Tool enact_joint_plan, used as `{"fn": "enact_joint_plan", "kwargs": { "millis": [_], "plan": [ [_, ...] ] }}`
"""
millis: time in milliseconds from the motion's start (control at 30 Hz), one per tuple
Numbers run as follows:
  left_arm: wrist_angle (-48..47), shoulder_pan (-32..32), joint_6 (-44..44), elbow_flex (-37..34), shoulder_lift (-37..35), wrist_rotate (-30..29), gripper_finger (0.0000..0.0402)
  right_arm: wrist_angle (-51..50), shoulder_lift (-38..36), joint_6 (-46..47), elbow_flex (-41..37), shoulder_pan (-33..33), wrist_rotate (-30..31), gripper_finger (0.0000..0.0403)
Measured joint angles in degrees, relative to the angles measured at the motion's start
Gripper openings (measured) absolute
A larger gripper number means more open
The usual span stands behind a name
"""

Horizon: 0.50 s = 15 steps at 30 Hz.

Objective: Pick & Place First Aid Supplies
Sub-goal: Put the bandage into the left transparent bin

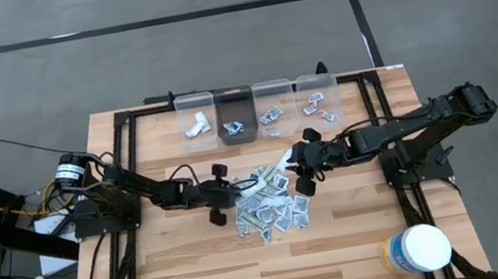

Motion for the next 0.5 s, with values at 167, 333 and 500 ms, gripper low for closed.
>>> {"fn": "enact_joint_plan", "kwargs": {
  "millis": [167,333,500],
  "plan": [
    [-0.02,0.02,8.71,0.00,0.00,2.96,0.0087,0.00,0.00,-0.04,-0.01,0.00,0.00,0.0088],
    [0.00,0.52,12.84,0.02,0.64,4.58,0.0098,0.00,0.00,-0.04,0.00,0.00,0.01,0.0088],
    [0.40,1.34,12.99,0.04,2.24,4.42,0.0100,0.00,0.00,-0.02,0.01,0.00,0.02,0.0088]
  ]
}}
